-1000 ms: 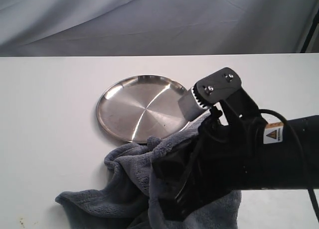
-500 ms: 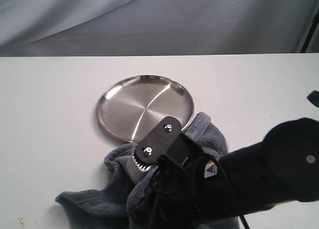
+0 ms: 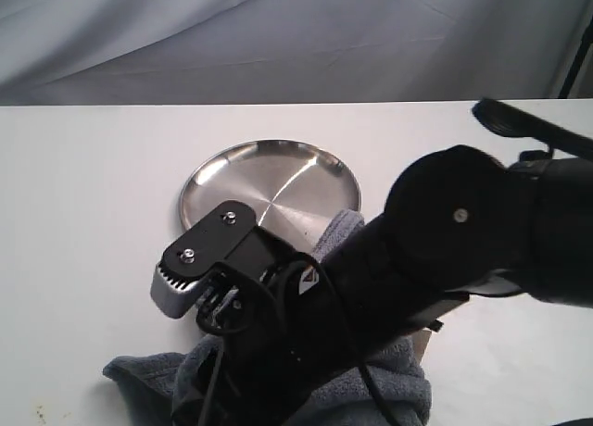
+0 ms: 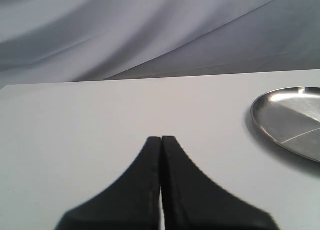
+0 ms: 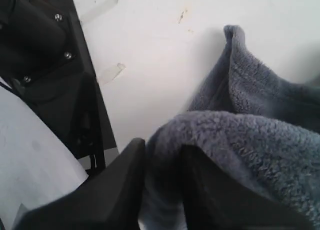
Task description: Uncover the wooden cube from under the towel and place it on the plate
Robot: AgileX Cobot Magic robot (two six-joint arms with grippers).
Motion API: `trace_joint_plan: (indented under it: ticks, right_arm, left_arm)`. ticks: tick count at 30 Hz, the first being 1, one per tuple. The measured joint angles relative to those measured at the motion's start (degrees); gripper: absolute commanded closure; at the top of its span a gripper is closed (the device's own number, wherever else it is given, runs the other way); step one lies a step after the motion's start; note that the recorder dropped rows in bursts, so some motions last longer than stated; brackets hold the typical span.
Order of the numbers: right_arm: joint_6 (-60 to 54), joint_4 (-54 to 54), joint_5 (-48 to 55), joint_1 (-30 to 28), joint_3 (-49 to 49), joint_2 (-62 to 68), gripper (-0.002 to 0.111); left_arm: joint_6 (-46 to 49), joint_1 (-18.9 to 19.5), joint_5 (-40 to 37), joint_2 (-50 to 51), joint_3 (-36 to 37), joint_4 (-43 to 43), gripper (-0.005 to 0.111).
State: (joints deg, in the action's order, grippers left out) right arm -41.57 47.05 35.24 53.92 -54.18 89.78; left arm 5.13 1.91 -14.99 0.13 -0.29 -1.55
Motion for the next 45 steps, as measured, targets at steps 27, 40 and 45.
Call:
trace_joint_plan:
  ticks: [27,40,45]
  right_arm:
    - [58.7,-58.9,13.3,-8.7,-9.4,4.1,0.062]
    - [62.5,-55.1,15.1,-15.1,-9.4,4.1,0.062]
    - [62.5,-53.9,15.1,-15.1,-7.6,5.2,0.065]
  left_arm:
    - [0.0,0.0,0.0,0.0,0.0,0.0,0.107]
    - [0.0,0.0,0.0,0.0,0.0,0.0,0.107]
    - [0.0,0.0,0.0,0.0,0.0,0.0,0.107]
